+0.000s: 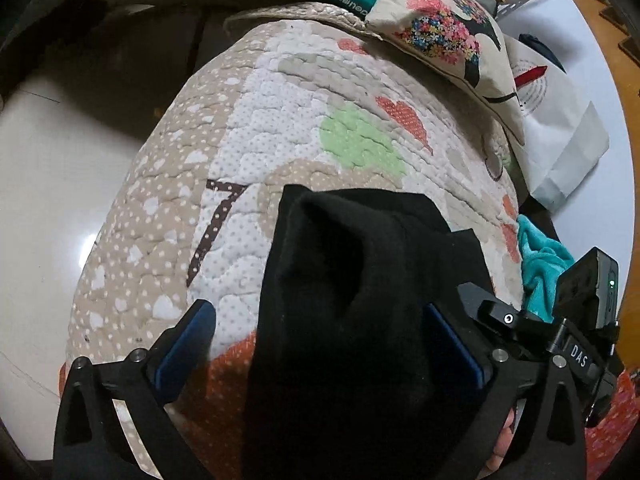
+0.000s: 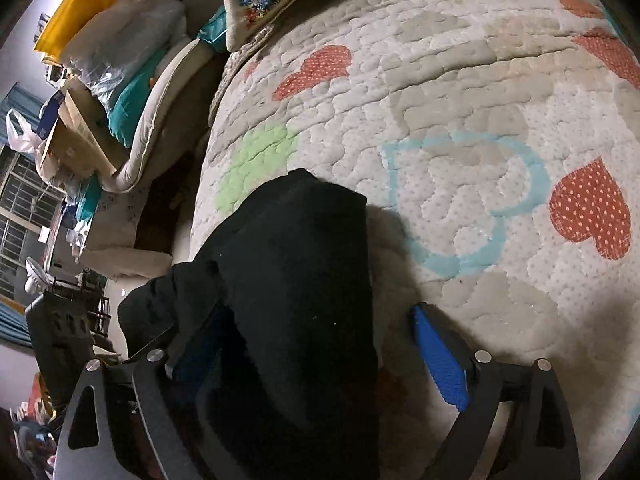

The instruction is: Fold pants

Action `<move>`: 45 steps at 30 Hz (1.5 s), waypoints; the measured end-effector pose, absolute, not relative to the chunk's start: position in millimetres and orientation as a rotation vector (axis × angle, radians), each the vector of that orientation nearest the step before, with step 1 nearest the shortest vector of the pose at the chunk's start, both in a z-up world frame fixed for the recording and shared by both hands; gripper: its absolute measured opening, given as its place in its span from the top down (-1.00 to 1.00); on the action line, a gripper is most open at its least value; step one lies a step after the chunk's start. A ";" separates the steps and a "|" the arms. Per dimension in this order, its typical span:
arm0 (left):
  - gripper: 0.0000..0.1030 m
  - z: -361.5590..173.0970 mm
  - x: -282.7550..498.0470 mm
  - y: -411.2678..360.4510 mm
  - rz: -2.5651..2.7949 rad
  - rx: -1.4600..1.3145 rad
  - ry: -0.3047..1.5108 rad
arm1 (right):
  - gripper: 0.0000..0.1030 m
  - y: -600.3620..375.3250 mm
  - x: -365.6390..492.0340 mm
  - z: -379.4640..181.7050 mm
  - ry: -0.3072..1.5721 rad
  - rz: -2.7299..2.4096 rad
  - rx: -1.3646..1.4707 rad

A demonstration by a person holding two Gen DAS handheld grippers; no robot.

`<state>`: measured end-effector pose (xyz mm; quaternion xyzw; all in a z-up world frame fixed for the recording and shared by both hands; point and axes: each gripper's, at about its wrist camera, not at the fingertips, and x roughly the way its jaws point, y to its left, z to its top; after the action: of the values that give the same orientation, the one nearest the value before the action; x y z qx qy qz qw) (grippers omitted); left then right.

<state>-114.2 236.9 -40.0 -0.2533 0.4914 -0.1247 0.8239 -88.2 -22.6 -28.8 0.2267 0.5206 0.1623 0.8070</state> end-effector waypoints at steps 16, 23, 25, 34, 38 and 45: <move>-0.84 -39.0 -125.4 215.3 -0.293 -0.466 1.004 | -0.82 -15.5 -99.2 -32.2 1.110 0.378 0.521; 0.09 -27.2 -125.2 205.9 -0.358 -0.447 1.039 | -0.05 -17.7 -103.1 -29.1 1.112 0.408 0.522; 0.19 -22.0 -124.5 206.7 -0.376 -0.463 1.042 | 0.12 -16.2 -104.0 -22.6 1.112 0.419 0.507; 0.24 -7.9 -94.0 214.0 -0.439 -0.611 1.047 | 0.37 -9.4 -94.0 17.6 1.054 0.419 0.408; 0.24 9.3 -72.1 204.0 -0.456 -0.623 1.006 | 0.37 -15.8 -77.9 40.0 1.008 0.398 0.397; 0.23 15.1 -21.2 181.3 -0.476 -0.637 0.980 | 0.37 -31.7 -37.3 58.7 0.968 0.333 0.364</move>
<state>-21.2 181.3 15.1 -0.2980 0.4581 -0.2225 0.8074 -37.3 -31.7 58.7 0.1734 0.4606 0.1584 0.8560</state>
